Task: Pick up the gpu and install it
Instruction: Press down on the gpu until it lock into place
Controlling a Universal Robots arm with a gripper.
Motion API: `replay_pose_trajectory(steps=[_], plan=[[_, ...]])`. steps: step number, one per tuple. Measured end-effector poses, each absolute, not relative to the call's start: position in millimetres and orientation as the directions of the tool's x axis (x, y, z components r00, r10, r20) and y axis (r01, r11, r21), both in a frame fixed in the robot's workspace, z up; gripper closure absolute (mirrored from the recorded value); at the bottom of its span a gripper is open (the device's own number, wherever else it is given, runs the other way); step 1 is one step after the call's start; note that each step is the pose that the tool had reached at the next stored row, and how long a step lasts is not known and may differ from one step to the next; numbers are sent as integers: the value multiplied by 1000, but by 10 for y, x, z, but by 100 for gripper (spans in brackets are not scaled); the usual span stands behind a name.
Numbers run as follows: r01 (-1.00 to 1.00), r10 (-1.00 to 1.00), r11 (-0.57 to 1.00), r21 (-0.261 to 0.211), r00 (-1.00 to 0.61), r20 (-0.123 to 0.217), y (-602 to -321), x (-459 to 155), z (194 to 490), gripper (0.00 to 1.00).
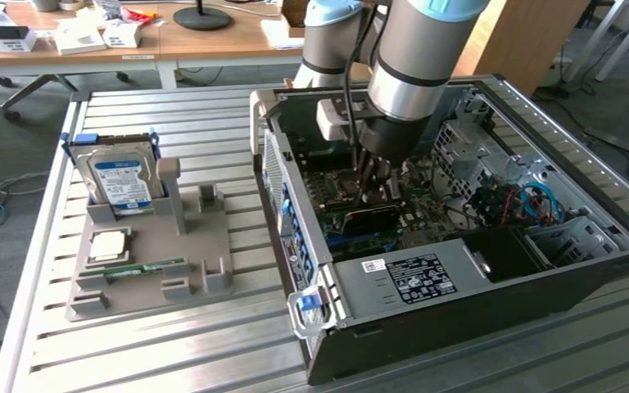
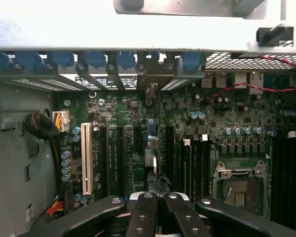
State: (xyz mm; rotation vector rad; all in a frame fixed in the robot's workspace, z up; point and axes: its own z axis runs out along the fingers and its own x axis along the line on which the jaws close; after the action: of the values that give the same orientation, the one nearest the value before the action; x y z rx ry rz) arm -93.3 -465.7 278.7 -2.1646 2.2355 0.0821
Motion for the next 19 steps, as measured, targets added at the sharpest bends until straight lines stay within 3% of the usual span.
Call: replay_pose_trajectory(steps=[19], plan=[[-999,-998,32,18,-33,-57,-4612,-958,2726,89]])
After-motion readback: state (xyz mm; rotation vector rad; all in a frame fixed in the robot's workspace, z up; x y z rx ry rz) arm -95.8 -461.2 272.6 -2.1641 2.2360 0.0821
